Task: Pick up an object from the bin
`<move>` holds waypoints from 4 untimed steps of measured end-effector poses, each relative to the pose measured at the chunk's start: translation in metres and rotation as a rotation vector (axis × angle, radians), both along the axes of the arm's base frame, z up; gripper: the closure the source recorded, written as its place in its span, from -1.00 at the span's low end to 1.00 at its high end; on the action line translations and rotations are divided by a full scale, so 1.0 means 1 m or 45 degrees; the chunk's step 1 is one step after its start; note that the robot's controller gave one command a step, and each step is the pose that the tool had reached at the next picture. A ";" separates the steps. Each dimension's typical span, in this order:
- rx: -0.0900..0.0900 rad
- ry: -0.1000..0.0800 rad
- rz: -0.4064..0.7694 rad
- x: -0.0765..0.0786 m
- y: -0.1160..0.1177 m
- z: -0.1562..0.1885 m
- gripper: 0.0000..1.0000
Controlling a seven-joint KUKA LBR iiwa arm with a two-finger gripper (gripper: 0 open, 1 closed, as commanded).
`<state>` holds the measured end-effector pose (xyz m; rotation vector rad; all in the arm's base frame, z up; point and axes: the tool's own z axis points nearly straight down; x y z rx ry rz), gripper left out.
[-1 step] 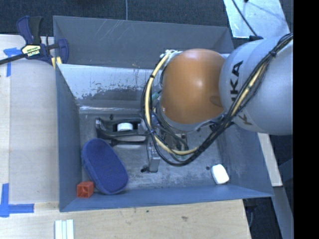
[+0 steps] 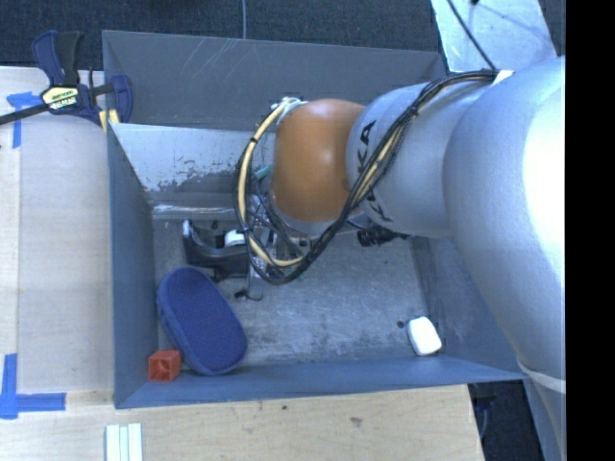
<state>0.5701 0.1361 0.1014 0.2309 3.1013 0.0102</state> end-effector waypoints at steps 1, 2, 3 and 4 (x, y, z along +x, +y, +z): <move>-0.008 0.031 0.014 0.009 0.008 0.009 -1.00; -0.003 0.027 -0.035 0.014 0.007 0.002 -1.00; 0.006 -0.004 -0.138 0.021 0.007 -0.008 -1.00; -0.003 -0.025 -0.098 0.032 0.010 -0.017 -1.00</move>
Offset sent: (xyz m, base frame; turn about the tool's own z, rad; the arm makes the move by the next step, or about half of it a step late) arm 0.0057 0.0101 0.0059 -0.0139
